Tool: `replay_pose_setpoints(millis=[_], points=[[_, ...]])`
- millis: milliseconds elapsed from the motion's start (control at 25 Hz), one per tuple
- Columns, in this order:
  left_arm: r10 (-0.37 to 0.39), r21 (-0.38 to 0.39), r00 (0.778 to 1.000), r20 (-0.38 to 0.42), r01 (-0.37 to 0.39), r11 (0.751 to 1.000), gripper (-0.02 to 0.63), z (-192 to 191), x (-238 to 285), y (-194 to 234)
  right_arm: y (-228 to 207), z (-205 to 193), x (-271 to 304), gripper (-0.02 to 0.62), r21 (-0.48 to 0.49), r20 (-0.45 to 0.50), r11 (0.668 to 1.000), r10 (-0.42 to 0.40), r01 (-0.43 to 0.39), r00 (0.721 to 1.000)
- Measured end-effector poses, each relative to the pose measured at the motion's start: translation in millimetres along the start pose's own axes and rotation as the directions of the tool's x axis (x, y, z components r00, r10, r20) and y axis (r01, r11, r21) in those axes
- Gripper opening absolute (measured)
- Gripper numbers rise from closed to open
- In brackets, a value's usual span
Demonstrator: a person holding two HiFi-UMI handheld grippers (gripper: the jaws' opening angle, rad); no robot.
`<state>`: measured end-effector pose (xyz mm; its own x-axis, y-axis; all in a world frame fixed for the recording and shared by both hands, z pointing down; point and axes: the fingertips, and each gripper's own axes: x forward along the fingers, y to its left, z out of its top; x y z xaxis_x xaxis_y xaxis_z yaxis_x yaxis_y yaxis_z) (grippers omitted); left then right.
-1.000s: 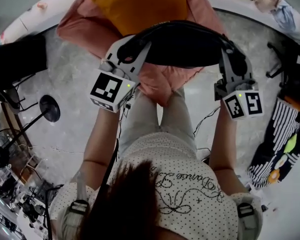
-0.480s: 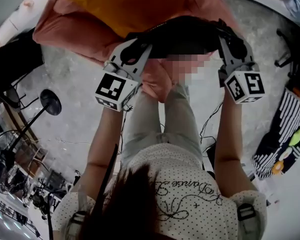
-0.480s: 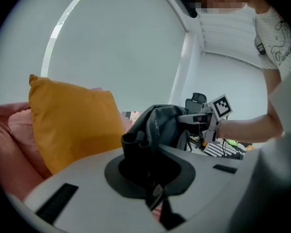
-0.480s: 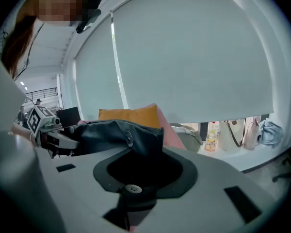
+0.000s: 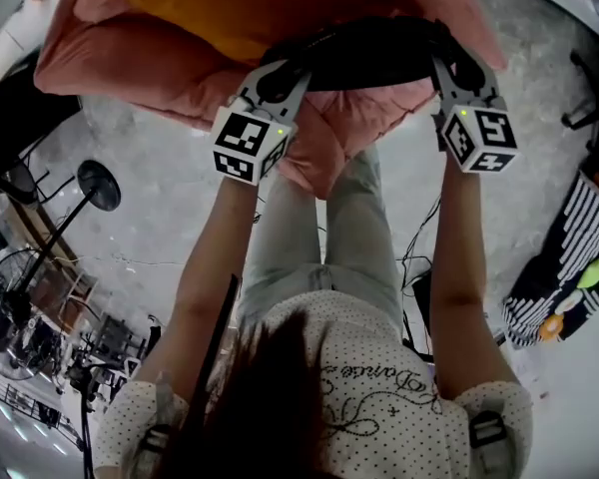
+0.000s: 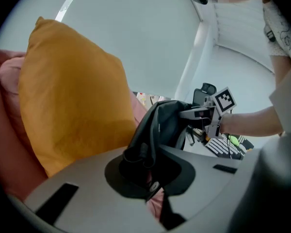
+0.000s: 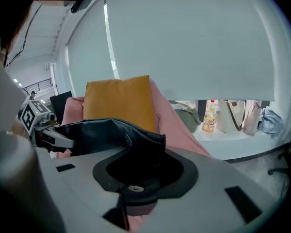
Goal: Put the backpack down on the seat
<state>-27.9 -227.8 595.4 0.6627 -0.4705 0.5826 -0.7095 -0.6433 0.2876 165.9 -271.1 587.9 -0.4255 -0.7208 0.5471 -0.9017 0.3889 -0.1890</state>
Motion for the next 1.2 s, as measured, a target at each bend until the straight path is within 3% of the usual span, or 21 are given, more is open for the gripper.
replay_pose_setpoints(millis=[200,520,720,1000,1200], points=[[0.001,-0.008,0.997,-0.077,-0.002,1.0,0.017,-39.1,21.1,12.3,-2.0,-33.7,23.4,0.127,-0.077,-0.097,0.997,0.004,-0.012,0.995],[-0.009,-0.081,0.989,-0.148,-0.003,0.997,0.017,-76.5,43.2,13.6,-13.8,-58.2,53.1,0.135,-0.103,-0.167,0.995,-0.03,0.013,0.985],[0.029,-0.101,0.965,-0.261,-0.057,0.993,0.016,-119.3,59.0,22.9,-16.4,-96.0,81.4,0.147,-0.143,-0.274,0.99,-0.029,-0.011,0.961],[-0.028,-0.228,0.975,-0.221,-0.024,0.973,0.018,-127.7,62.9,33.4,-14.0,-110.0,92.3,0.156,-0.059,-0.263,0.997,0.027,-0.044,0.964],[-0.026,-0.213,0.976,-0.218,-0.022,0.977,0.018,-126.8,71.0,23.8,-24.4,-116.2,88.6,0.164,-0.066,-0.276,0.996,0.039,-0.06,0.96]])
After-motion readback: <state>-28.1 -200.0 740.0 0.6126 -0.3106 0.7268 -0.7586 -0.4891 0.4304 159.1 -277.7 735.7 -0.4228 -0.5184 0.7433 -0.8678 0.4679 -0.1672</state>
